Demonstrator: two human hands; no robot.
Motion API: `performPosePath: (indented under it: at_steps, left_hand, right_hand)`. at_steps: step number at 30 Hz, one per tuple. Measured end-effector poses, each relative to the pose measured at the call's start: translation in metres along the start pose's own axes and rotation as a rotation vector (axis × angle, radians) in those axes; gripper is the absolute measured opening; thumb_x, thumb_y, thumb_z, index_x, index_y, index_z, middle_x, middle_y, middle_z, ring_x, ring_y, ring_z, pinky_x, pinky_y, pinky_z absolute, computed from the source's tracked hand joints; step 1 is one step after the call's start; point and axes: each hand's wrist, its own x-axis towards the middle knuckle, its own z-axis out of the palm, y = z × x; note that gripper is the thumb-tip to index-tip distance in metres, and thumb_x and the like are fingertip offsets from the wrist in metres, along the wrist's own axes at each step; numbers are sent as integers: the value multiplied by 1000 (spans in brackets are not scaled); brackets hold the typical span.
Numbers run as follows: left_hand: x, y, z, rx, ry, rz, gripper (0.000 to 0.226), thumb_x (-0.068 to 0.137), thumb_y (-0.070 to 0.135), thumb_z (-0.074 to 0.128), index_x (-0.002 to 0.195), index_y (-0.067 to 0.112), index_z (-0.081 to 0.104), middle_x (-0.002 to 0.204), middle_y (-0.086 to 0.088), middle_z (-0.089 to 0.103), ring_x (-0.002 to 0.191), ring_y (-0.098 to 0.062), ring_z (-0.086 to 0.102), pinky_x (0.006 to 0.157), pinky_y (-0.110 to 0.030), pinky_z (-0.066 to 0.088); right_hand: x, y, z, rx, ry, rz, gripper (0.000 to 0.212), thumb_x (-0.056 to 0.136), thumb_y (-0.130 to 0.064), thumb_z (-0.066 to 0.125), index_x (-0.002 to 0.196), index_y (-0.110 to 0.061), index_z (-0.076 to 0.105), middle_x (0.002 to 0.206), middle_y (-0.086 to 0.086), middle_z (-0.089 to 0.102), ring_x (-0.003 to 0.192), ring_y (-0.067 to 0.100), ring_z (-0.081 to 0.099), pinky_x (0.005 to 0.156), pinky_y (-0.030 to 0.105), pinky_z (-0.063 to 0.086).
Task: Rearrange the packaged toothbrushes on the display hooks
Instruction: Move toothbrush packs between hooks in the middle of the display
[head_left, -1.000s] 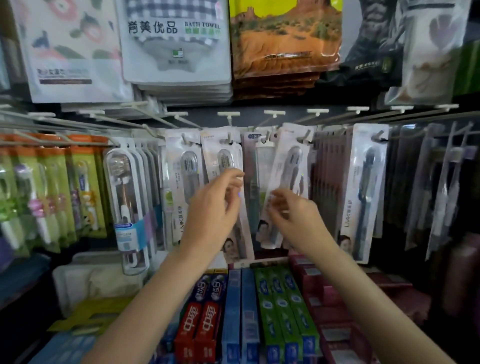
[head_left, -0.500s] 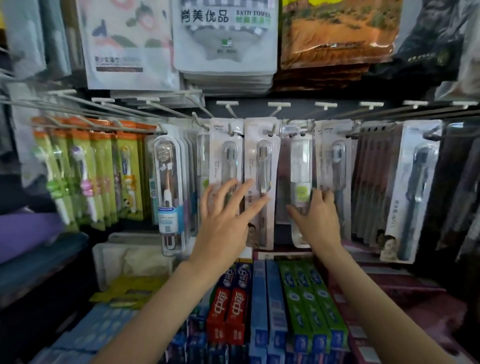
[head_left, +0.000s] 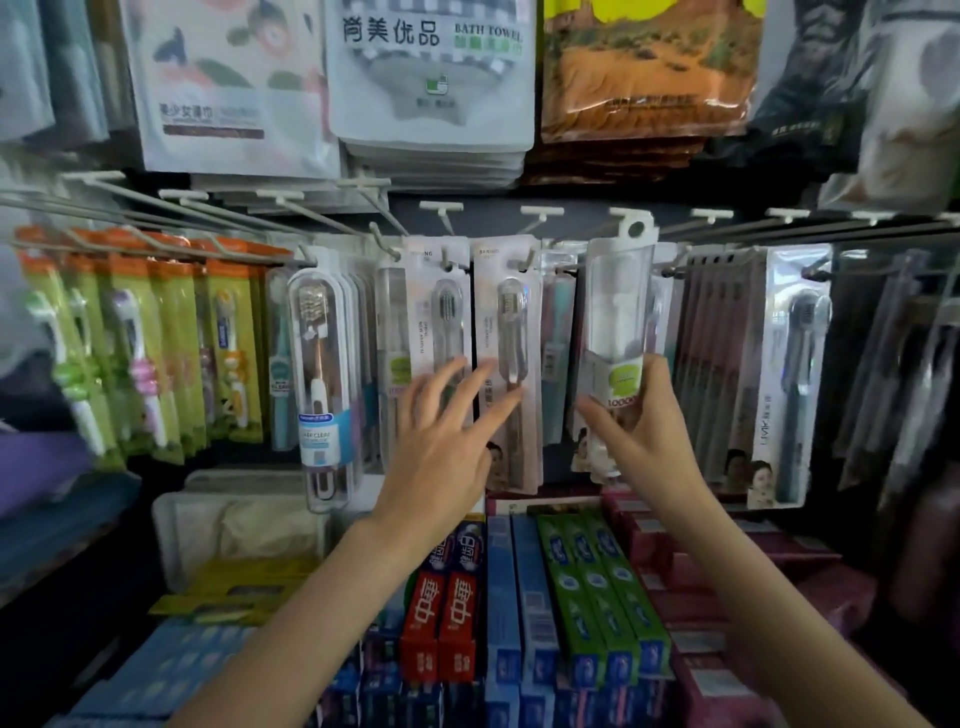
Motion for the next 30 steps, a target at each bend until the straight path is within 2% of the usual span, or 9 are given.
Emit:
performPosePath:
  at_steps: [4,8,10,13,17,21,24,27,30]
  left_hand:
    - [-9,-10,-15,-53,67,-45,47,81,14,41,127,20,50,136,-6,44,127,-25,32,109,-41,13]
    - [-30,-34,-34,-24,135,-206,49,82,17,37,131,22,42,140,-3,33,130,-25,26,109,-41,11]
    - [-39,-47,-43,-1,161,-276,51,82,14,44,132,24,39,143,-6,29,131,-28,23,107,-44,15]
    - [-46,-61,-50,19,145,-339,59,77,8,57,132,24,41,146,-10,23,131,-32,20,103,-53,25]
    - [-49,-67,-51,-48,82,-390,67,78,-2,64,135,25,41,150,-12,14,134,-33,13,102,-46,26]
    - [-52,-68,-48,-145,19,-406,69,83,-4,59,141,23,34,153,-11,5,140,-29,11,109,-45,23]
    - [-51,-69,-49,-175,4,-420,68,84,-5,58,142,21,34,152,-12,8,136,-33,26,106,-47,35]
    - [-51,-71,-50,-161,4,-411,66,84,-8,56,140,20,36,150,-16,14,135,-35,26,105,-36,26]
    - [-55,-75,-50,-158,-4,-434,69,83,-9,57,141,22,35,150,-15,13,138,-33,19,103,-33,21]
  right_hand:
    - [-1,-12,0,-153,-129,-154,54,85,-14,64,126,-28,33,99,-16,55,75,-9,56,64,8,44]
    - [-12,-25,23,-326,-202,-318,84,86,-24,63,142,-45,4,126,-8,48,89,16,57,76,18,45]
    - [-14,-34,40,-342,-183,-381,81,87,-26,61,143,-43,6,122,6,54,92,27,56,81,29,43]
    - [-11,-49,65,-299,-175,-397,78,88,-26,60,145,-37,9,115,11,56,86,21,56,76,28,44]
    - [-1,-58,90,-224,-180,-332,78,89,-24,60,143,-38,6,102,9,57,66,7,50,65,17,41]
    - [-3,-61,101,-221,-186,-235,77,90,-25,58,146,-32,7,73,-11,41,60,-1,47,56,8,35]
    - [-6,-66,108,-212,-169,-187,77,89,-28,58,148,-32,7,78,-5,50,60,3,50,56,10,37]
    - [-2,-70,115,-162,-198,-79,79,90,-29,58,148,-29,5,92,5,60,70,13,57,65,23,49]
    - [2,-71,124,-218,-199,-40,79,91,-30,56,149,-26,2,83,6,55,63,12,49,53,19,37]
